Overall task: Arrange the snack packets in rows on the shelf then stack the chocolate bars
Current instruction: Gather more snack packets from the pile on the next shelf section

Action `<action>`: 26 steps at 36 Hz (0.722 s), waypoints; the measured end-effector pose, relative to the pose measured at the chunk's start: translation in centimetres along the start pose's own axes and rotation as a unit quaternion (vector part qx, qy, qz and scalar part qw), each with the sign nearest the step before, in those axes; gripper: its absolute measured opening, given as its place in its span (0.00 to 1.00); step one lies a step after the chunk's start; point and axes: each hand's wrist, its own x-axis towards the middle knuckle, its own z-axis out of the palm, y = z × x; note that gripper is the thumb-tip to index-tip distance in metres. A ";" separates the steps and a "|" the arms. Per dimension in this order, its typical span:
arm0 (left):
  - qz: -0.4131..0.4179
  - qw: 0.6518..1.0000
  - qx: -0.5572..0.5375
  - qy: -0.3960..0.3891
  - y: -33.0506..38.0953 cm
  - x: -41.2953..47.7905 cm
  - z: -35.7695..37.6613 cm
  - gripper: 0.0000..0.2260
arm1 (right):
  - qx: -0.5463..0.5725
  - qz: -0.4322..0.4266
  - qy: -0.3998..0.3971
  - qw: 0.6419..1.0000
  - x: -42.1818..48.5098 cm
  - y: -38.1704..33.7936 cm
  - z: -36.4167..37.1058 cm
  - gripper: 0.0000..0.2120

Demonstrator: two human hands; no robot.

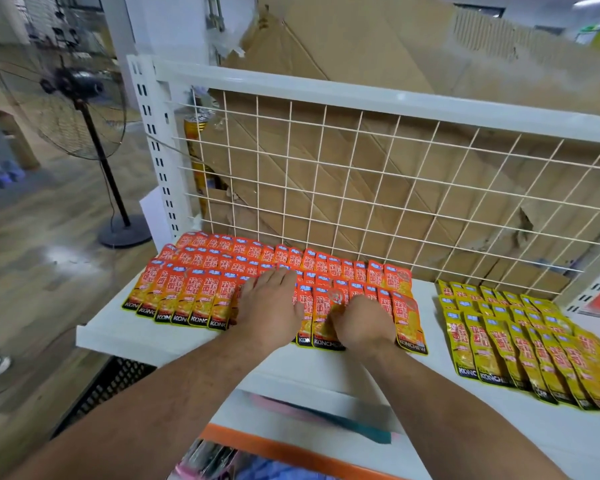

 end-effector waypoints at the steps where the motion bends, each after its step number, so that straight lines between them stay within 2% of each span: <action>1: 0.003 1.000 -0.001 -0.002 0.1 0.0 0.0 0.28 | 0.004 -0.002 0.002 1.000 -0.1 0.0 0.0 0.14; 7: 0.045 0.999 -0.009 -0.010 1.9 0.3 0.4 0.27 | 0.038 -0.037 0.049 0.997 -0.4 1.5 -0.3 0.13; 11: 0.086 0.996 -0.020 -0.023 3.9 0.8 1.2 0.27 | -0.059 -0.129 0.160 0.977 -0.6 4.1 -0.6 0.14; 13: 0.110 0.993 -0.018 -0.038 5.3 1.0 1.9 0.27 | -0.078 -0.124 0.183 0.972 -1.0 5.5 -1.1 0.15; 15: 0.133 0.990 -0.017 -0.048 6.9 1.2 2.7 0.28 | -0.094 -0.108 0.150 0.978 -1.6 7.0 -1.9 0.20; 19: 0.170 0.983 -0.021 -0.069 10.3 1.0 4.0 0.28 | -0.120 -0.034 0.043 0.991 -3.0 10.7 -3.8 0.37; 26: 0.240 0.968 -0.009 -0.071 16.2 0.2 5.2 0.27 | -0.137 0.045 0.049 0.988 -5.6 16.4 -6.0 0.32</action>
